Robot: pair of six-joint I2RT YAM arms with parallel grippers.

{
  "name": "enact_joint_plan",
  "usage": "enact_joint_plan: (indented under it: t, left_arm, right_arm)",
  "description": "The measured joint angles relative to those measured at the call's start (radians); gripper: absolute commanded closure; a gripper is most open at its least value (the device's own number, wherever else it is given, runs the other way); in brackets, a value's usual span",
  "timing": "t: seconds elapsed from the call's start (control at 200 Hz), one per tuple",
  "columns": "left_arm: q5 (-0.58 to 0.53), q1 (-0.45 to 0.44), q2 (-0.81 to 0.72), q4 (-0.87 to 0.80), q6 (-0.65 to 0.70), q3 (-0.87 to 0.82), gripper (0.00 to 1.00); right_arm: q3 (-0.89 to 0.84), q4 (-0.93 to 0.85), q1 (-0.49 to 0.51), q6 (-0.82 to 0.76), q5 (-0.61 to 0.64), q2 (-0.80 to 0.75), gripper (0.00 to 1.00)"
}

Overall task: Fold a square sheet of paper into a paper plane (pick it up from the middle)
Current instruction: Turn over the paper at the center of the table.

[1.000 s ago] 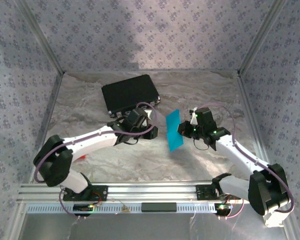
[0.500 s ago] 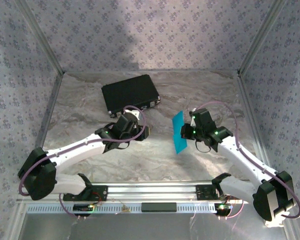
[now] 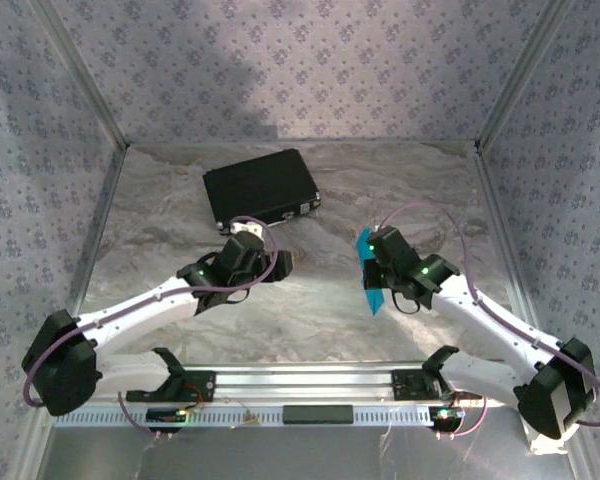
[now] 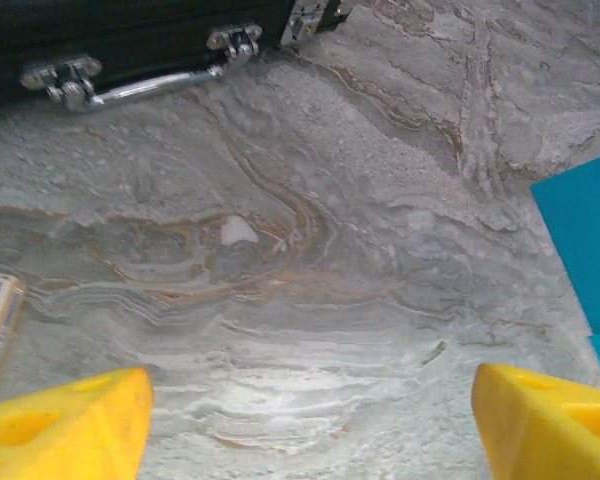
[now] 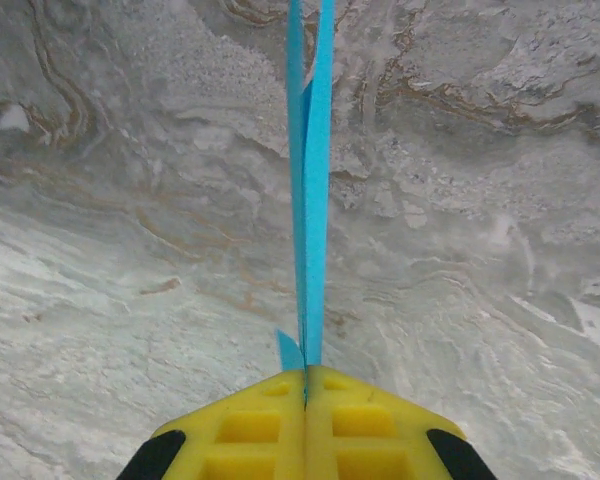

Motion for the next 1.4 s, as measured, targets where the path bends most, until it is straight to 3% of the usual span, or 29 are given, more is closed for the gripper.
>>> enact_joint_plan:
  t: [0.075,0.41,0.505,0.635,0.815,0.974,1.074,1.234,1.399]
  left_arm:
    - [-0.016,0.009,-0.016,-0.004,-0.002,-0.006,0.00]
    - [-0.109,0.055,-0.142,-0.072,-0.024,-0.039,0.00]
    - [-0.120,0.075,-0.172,-0.105,-0.028,-0.039,0.00]
    - [-0.137,0.087,-0.239,-0.128,-0.036,-0.065,0.00]
    - [-0.153,0.103,-0.347,-0.154,-0.035,-0.105,0.00]
    - [-0.150,0.129,-0.373,-0.171,-0.035,-0.105,0.00]
    - [-0.122,0.137,-0.364,-0.167,-0.035,-0.105,0.00]
    - [-0.023,0.143,-0.264,-0.129,-0.034,-0.105,0.04]
    - [0.122,0.143,-0.087,-0.079,-0.035,-0.083,0.23]
  right_arm:
    - [0.019,-0.026,0.063,-0.017,0.082,0.018,0.96]
    - [0.192,-0.195,0.278,0.019,0.495,0.309,0.99]
    - [0.254,-0.228,0.306,0.053,0.564,0.428,1.00]
    - [0.319,-0.222,0.330,0.067,0.561,0.585,0.99]
    - [0.360,-0.127,0.341,0.057,0.393,0.734,0.93]
    - [0.375,0.015,0.331,0.051,0.164,0.740,0.64]
    - [0.341,0.129,0.288,0.045,-0.002,0.698,0.53]
    - [0.159,0.320,0.168,0.048,-0.219,0.507,0.54]
    - [-0.072,0.510,-0.039,0.108,-0.427,0.322,0.75]
